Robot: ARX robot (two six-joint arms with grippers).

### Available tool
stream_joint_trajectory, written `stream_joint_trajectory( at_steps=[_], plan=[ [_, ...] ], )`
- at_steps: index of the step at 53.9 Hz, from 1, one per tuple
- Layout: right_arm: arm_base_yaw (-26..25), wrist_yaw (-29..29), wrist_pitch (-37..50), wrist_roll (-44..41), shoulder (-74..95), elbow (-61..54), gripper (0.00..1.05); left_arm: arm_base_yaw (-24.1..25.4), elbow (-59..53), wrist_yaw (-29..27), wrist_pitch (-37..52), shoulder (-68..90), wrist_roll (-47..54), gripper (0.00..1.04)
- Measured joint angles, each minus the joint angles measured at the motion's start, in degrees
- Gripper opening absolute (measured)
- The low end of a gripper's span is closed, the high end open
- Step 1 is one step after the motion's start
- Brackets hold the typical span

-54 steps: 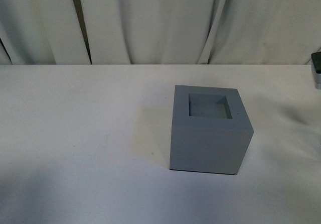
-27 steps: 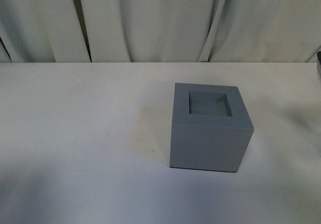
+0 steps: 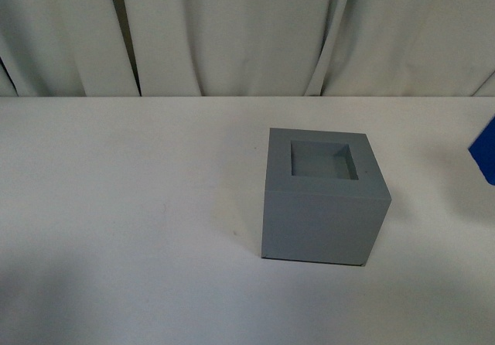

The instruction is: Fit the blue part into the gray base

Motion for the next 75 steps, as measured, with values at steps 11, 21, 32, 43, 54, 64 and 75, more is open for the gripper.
stream_joint_trajectory(
  at_steps=[11, 21, 32, 43, 54, 64, 75],
  plan=[
    [6.2, -1.0, -1.0, 2.7, -0.5, 3.0, 0.48, 0.0, 0.0, 0.0, 0.0, 0.0, 0.0, 0.99],
    [11.1, -0.3, -1.3, 5.5, -0.5, 6.3, 0.48, 0.0, 0.0, 0.0, 0.0, 0.0, 0.0, 0.99],
    [15.2, 1.7, -2.0, 7.5, 0.8, 8.5, 0.48, 0.0, 0.0, 0.0, 0.0, 0.0, 0.0, 0.99],
    [16.4, 4.7, -1.4, 8.0, 2.0, 8.5, 0.48, 0.0, 0.0, 0.0, 0.0, 0.0, 0.0, 0.99],
    [17.6, 5.4, -0.9, 9.0, 3.5, 8.5, 0.48, 0.0, 0.0, 0.0, 0.0, 0.0, 0.0, 0.99],
    [19.2, 5.9, -0.9, 10.0, 4.5, 9.4, 0.48, 0.0, 0.0, 0.0, 0.0, 0.0, 0.0, 0.99],
    [20.2, 6.4, -0.2, 11.5, 5.5, 10.1, 0.48, 0.0, 0.0, 0.0, 0.0, 0.0, 0.0, 0.99]
  ],
)
